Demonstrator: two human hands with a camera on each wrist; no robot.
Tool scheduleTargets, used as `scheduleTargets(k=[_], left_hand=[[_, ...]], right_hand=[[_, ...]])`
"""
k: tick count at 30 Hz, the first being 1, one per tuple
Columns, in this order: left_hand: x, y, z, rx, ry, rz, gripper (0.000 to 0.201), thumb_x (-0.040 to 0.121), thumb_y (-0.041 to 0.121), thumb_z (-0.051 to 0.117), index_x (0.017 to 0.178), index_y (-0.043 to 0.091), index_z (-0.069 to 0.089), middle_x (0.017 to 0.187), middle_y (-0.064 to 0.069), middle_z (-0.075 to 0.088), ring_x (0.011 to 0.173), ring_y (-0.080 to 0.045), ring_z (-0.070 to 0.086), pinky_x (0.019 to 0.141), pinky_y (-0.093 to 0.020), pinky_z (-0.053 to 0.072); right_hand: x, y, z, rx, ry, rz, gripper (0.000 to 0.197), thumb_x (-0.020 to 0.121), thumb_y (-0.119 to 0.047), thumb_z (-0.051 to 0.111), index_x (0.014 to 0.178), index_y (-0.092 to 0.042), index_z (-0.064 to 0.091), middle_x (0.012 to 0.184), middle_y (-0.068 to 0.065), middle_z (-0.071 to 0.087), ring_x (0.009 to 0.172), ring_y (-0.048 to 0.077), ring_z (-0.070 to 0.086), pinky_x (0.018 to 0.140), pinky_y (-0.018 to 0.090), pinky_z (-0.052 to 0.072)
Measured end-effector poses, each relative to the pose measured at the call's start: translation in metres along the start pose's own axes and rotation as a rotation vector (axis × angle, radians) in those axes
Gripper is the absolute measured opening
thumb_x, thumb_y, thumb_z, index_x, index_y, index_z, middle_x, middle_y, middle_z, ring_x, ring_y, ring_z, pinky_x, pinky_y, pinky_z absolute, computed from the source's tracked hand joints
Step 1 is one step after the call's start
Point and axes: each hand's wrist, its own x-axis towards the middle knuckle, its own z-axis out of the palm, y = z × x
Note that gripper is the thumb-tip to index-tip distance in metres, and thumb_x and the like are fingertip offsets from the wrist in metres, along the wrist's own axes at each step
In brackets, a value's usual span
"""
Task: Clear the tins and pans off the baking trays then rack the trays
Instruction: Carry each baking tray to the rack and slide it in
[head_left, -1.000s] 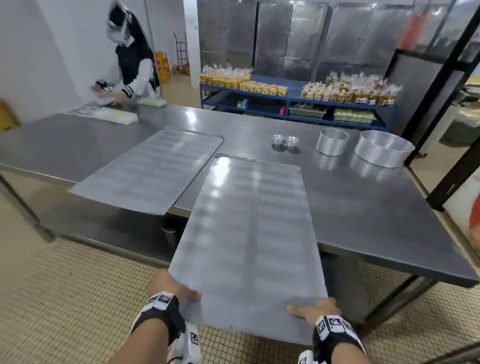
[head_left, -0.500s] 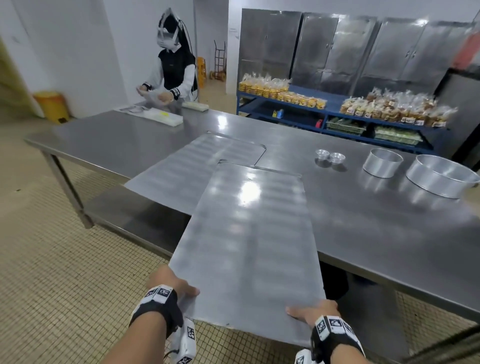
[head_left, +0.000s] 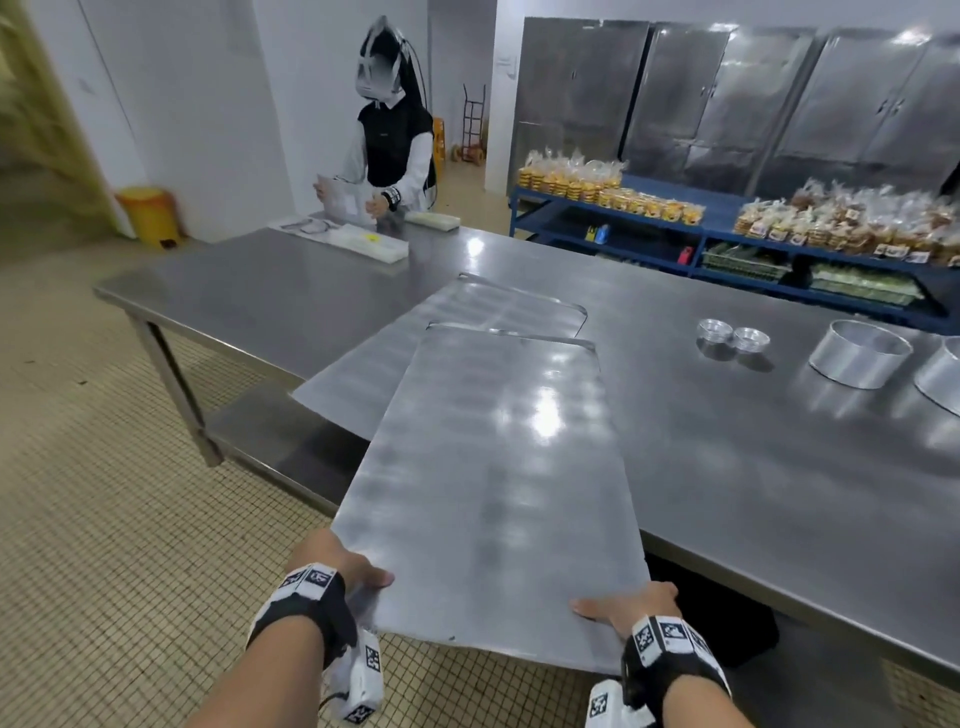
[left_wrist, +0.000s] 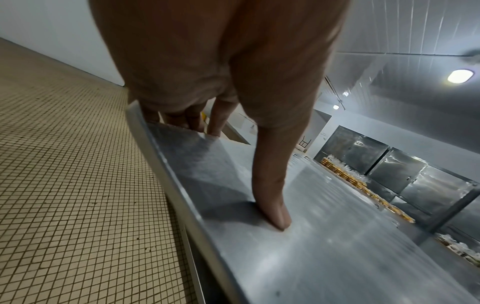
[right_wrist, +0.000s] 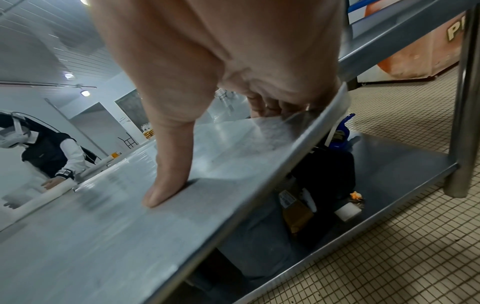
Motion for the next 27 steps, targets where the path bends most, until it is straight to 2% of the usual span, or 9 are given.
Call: scheduleTargets(k=[2, 4, 7, 10, 15, 17, 21, 25, 27], left_hand=[[0.019, 0.007, -0.009, 0.025, -0.008, 0.000, 0.060, 0.046, 0.025, 0.102, 0.090, 0.010, 0.064, 0.089, -0.006, 0.071, 0.083, -0.030, 0.068, 0.076, -0.038, 0.058], [0.040, 0.016, -0.018, 0.024, -0.012, -0.008, 0.061, 0.044, 0.024, 0.102, 0.090, 0.010, 0.065, 0.087, -0.005, 0.071, 0.082, -0.031, 0.068, 0.078, -0.041, 0.060], [0.072, 0.030, -0.030, 0.046, -0.033, -0.016, 0.062, 0.042, 0.024, 0.103, 0.090, 0.009, 0.066, 0.085, -0.005, 0.072, 0.083, -0.031, 0.069, 0.081, -0.042, 0.060], [0.101, 0.042, -0.040, 0.057, -0.046, -0.026, 0.067, 0.037, 0.027, 0.103, 0.091, 0.009, 0.067, 0.086, -0.006, 0.073, 0.082, -0.032, 0.069, 0.082, -0.045, 0.059], [0.142, 0.054, -0.050, 0.033, -0.062, -0.033, 0.068, 0.038, 0.023, 0.103, 0.093, 0.010, 0.063, 0.088, -0.008, 0.072, 0.082, -0.034, 0.068, 0.084, -0.051, 0.059], [0.156, 0.059, -0.055, 0.012, -0.061, -0.030, 0.071, 0.039, 0.028, 0.102, 0.095, 0.009, 0.063, 0.089, -0.008, 0.072, 0.082, -0.033, 0.068, 0.084, -0.050, 0.060], [0.183, 0.065, -0.063, -0.033, -0.055, 0.008, 0.078, 0.041, 0.052, 0.092, 0.100, 0.012, 0.061, 0.093, -0.008, 0.071, 0.082, -0.034, 0.070, 0.078, -0.049, 0.061], [0.216, 0.078, -0.077, 0.054, -0.038, 0.049, 0.066, 0.055, 0.050, 0.084, 0.102, 0.008, 0.064, 0.093, -0.011, 0.071, 0.080, -0.033, 0.069, 0.078, -0.044, 0.061], [0.235, 0.086, -0.083, 0.107, -0.018, 0.054, 0.074, 0.051, 0.054, 0.083, 0.105, 0.007, 0.065, 0.097, -0.012, 0.070, 0.080, -0.034, 0.068, 0.078, -0.045, 0.061]], right_hand=[[0.004, -0.017, 0.011, -0.003, -0.001, -0.009, 0.147, -0.003, -0.043, 0.090, 0.124, 0.002, 0.030, 0.118, 0.017, 0.056, 0.112, 0.035, 0.060, 0.095, 0.044, 0.052], [0.001, -0.035, 0.019, -0.017, 0.005, -0.020, 0.149, -0.003, -0.045, 0.089, 0.125, 0.002, 0.029, 0.119, 0.016, 0.056, 0.112, 0.034, 0.060, 0.094, 0.043, 0.052], [-0.004, -0.063, 0.029, -0.053, 0.014, -0.023, 0.144, 0.014, -0.045, 0.097, 0.130, 0.004, 0.027, 0.124, 0.017, 0.053, 0.115, 0.032, 0.059, 0.094, 0.037, 0.052], [-0.005, -0.088, 0.040, -0.024, 0.030, 0.005, 0.134, 0.025, -0.039, 0.100, 0.129, 0.005, 0.026, 0.120, 0.017, 0.055, 0.113, 0.033, 0.059, 0.092, 0.036, 0.052], [-0.007, -0.116, 0.059, 0.015, 0.028, 0.024, 0.126, 0.027, -0.033, 0.102, 0.123, 0.003, 0.030, 0.120, 0.019, 0.055, 0.112, 0.036, 0.059, 0.093, 0.040, 0.052], [-0.010, -0.125, 0.066, 0.033, 0.030, 0.028, 0.125, 0.027, -0.033, 0.102, 0.123, 0.002, 0.031, 0.121, 0.019, 0.056, 0.111, 0.036, 0.060, 0.091, 0.039, 0.053], [-0.013, -0.141, 0.080, 0.052, 0.024, 0.035, 0.120, 0.032, -0.034, 0.102, 0.123, 0.001, 0.032, 0.119, 0.017, 0.057, 0.111, 0.035, 0.060, 0.088, 0.036, 0.051], [-0.018, -0.159, 0.100, 0.072, 0.032, 0.040, 0.122, 0.032, -0.036, 0.101, 0.126, 0.002, 0.033, 0.102, 0.010, 0.054, 0.112, 0.034, 0.060, 0.090, 0.035, 0.051], [-0.022, -0.172, 0.111, 0.087, 0.040, 0.060, 0.123, 0.032, -0.034, 0.102, 0.125, 0.003, 0.031, 0.110, 0.014, 0.057, 0.113, 0.034, 0.060, 0.090, 0.035, 0.051]])
